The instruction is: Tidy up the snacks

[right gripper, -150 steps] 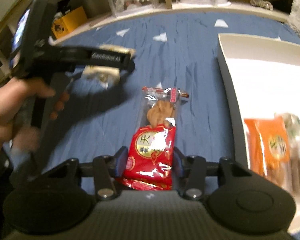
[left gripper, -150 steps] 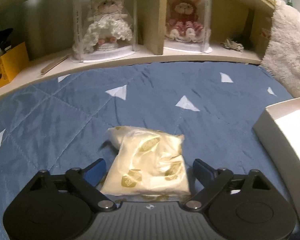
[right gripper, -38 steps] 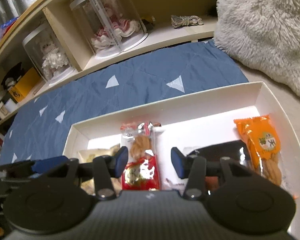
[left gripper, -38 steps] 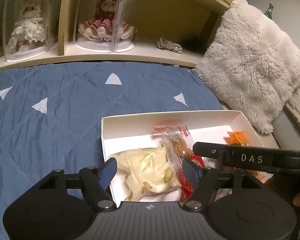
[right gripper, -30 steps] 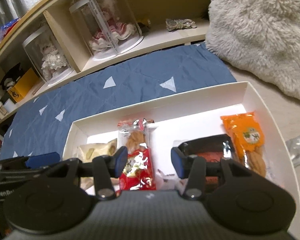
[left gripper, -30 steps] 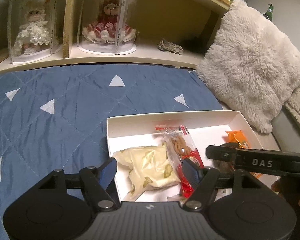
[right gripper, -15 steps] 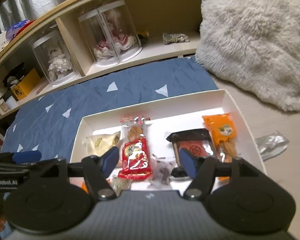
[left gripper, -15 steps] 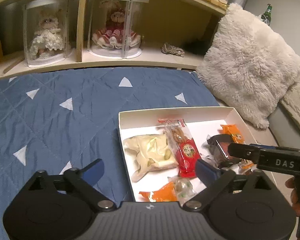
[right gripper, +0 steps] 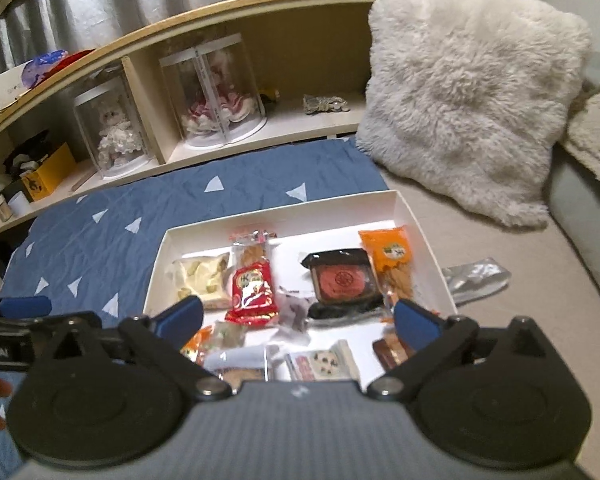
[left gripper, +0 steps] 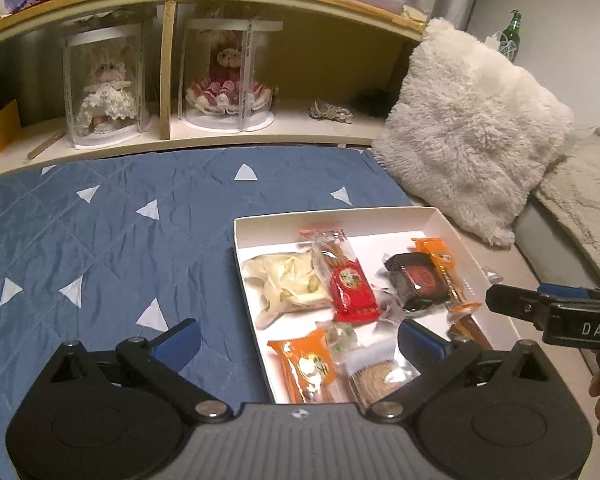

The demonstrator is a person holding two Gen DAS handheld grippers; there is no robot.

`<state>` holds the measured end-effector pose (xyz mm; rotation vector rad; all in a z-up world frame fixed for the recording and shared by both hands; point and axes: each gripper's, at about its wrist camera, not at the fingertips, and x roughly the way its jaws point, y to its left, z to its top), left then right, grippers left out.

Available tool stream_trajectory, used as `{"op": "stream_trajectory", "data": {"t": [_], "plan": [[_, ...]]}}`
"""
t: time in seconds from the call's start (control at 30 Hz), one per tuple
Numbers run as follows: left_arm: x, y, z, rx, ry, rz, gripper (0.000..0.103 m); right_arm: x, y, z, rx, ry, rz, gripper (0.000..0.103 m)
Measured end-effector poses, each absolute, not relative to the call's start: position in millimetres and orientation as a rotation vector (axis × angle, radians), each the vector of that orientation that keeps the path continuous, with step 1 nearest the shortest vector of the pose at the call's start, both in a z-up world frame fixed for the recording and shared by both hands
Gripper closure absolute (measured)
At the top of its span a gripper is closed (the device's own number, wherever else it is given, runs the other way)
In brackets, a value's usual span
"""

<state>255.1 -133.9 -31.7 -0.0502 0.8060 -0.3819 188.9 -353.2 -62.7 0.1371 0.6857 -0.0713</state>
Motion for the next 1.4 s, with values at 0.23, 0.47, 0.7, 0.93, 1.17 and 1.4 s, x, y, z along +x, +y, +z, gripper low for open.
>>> {"op": "stream_trajectory", "data": {"t": [0.23,0.47,0.7,0.93,1.17,1.4], "plan": [[222,-132,-18,-0.031,0.786,-0.39,0.0,146,-347,-50,0.137,0.652,-0.085,0.001],[189,-124,0,-0.03,0.737,-0.38,0.0,106,-342,-38,0.118,0.613,-0.114,0.0],[156,-120,13,-0.007,0.689,-0.35,0.0,66,-333,-28,0.115,0.583,-0.095,0.0],[123,-118,21,0.025,0.644,-0.333,0.0,33,-320,-19,0.102,0.554,-0.077,0.0],[95,-109,21,0.019,0.631,-0.342,0.0,7,-310,-23,0.096,0.544,-0.085,0.0],[75,-98,11,-0.022,0.659,-0.338,0.0,-18,-302,-35,0.071,0.536,-0.103,0.0]]}}
